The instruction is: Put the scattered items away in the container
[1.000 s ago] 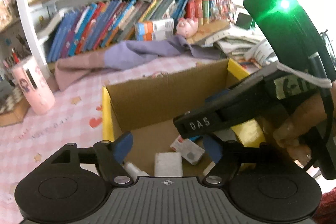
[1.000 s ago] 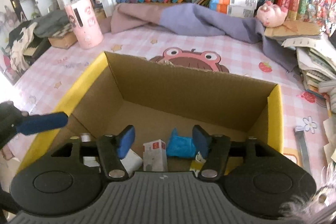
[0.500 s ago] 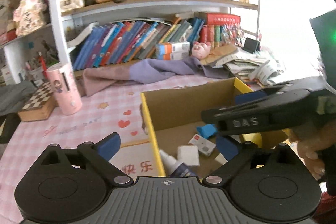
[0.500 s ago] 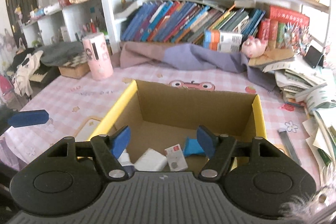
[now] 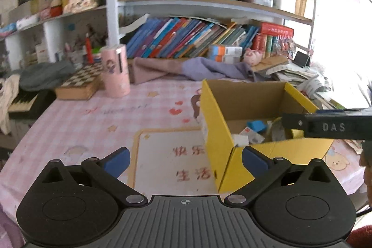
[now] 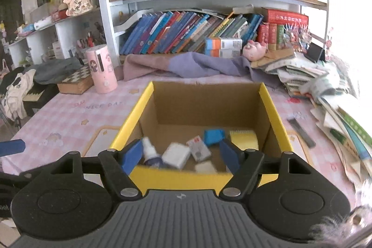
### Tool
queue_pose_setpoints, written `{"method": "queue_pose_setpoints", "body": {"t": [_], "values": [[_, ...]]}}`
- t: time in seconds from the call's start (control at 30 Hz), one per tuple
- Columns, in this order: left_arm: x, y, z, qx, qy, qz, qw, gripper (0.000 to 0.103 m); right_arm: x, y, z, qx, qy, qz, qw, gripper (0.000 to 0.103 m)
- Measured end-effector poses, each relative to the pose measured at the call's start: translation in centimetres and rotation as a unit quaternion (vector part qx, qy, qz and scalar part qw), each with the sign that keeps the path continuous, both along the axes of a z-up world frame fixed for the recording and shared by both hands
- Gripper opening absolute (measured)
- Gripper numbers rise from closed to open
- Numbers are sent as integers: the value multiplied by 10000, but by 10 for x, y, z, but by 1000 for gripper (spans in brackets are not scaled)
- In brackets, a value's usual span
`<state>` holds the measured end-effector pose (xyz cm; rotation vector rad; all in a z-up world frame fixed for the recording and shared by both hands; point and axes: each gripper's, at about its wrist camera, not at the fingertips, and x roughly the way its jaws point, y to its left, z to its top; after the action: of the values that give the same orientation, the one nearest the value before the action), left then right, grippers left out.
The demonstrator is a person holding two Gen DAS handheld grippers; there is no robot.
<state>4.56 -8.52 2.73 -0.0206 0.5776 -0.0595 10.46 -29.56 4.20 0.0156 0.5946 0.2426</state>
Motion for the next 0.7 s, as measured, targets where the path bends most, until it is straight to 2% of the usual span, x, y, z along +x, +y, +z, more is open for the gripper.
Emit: {"method": "queue_pose_setpoints", "body": {"t": [0.27, 0.4, 0.7], "values": [[-48, 13, -5, 125, -199, 42, 9997, 103, -60, 16, -12, -144, 12, -193, 9997, 76], [-68, 19, -12, 185, -136, 47, 9997, 103, -88, 26, -21, -201, 100, -216, 9995, 79], [-95, 32, -9, 435, -162, 28, 9989, 103, -118, 46, -23, -134, 87, -141, 9998, 85]]}}
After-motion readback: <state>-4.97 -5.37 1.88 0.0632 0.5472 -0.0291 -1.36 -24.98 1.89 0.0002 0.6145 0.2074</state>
